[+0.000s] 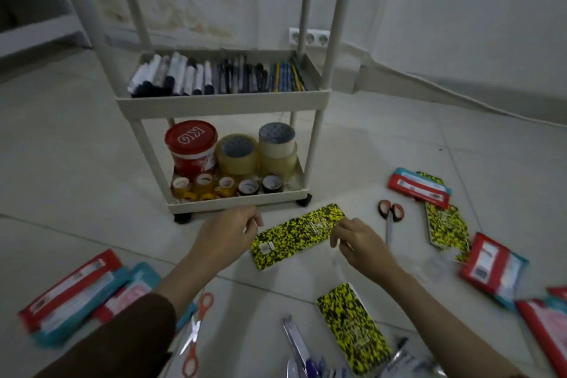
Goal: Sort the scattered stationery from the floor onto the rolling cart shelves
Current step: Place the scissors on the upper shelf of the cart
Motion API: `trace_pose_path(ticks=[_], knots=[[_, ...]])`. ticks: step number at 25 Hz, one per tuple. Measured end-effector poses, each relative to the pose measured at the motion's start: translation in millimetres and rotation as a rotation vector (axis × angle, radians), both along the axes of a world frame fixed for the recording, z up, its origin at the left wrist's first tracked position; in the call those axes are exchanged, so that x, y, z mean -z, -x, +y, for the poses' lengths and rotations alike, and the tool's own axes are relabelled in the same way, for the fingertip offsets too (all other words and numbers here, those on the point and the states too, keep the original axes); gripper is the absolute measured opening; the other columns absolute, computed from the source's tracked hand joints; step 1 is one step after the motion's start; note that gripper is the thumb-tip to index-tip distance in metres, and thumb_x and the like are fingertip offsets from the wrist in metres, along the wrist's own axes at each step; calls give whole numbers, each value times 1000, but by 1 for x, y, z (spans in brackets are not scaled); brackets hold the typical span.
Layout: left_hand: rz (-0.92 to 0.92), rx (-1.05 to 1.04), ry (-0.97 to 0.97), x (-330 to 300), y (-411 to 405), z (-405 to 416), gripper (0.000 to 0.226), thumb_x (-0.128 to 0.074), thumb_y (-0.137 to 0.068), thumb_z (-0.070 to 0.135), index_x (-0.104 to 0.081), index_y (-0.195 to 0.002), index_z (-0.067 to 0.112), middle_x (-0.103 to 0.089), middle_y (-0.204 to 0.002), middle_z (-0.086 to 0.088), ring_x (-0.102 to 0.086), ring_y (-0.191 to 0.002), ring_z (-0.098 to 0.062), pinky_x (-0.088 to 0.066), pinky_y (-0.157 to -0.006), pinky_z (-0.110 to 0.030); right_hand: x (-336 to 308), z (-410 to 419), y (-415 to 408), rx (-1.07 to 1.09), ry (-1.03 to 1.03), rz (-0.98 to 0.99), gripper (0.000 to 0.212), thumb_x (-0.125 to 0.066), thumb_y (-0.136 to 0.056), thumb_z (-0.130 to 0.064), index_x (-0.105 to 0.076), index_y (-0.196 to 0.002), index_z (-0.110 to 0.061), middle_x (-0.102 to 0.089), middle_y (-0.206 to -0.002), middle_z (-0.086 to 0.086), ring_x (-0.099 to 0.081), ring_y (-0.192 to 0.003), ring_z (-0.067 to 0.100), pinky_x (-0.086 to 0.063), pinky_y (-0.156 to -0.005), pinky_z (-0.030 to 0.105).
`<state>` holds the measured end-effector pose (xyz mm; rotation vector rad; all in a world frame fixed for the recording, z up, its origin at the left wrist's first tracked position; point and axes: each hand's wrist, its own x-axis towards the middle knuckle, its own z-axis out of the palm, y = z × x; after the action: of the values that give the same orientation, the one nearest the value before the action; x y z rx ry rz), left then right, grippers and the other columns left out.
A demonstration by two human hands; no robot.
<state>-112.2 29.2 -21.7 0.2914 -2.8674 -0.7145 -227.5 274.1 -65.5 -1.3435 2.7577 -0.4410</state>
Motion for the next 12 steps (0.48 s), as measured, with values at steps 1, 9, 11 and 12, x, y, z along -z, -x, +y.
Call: trace_pose_path(ticks=[1, 9, 11, 12], knots=[[-45, -13, 17, 11, -3, 2, 16, -45, -90, 22, -59, -89, 30, -49, -67, 13, -54, -72, -8, -33, -55, -26, 14, 11, -5, 65, -16, -33, 19, -50, -83, 1, -64, -90, -11, -60, -99, 6, -52, -93, 29, -42, -76, 37], [-305, 117, 77, 62, -10, 31, 22, -41, -92, 25, -59, -105, 30, -59, -116, 11, -57, -102, -14, -43, -76, -26, 72, 57, -8, 664, -66, -199, 42, -49, -91, -13, -43, -133, -13, -39, -136, 15, -38, -122, 33, -35, -96, 35], [-304, 103, 58, 66, -7, 35, 23, -41, -93, 26, -59, -105, 31, -60, -115, 11, -58, -100, -14, -41, -73, -25, 79, 58, 1, 661, -167, -243, 51, -47, -94, -21, -31, -142, -16, -31, -143, 16, -35, -127, 33, -31, -102, 34], [-304, 97, 54, 69, -5, 36, 23, -41, -93, 26, -59, -104, 31, -60, -114, 11, -58, -99, -14, -40, -72, -25, 81, 57, 4, 664, -198, -245, 53, -46, -94, -23, -28, -144, -17, -29, -144, 16, -34, -127, 33, -30, -103, 34]])
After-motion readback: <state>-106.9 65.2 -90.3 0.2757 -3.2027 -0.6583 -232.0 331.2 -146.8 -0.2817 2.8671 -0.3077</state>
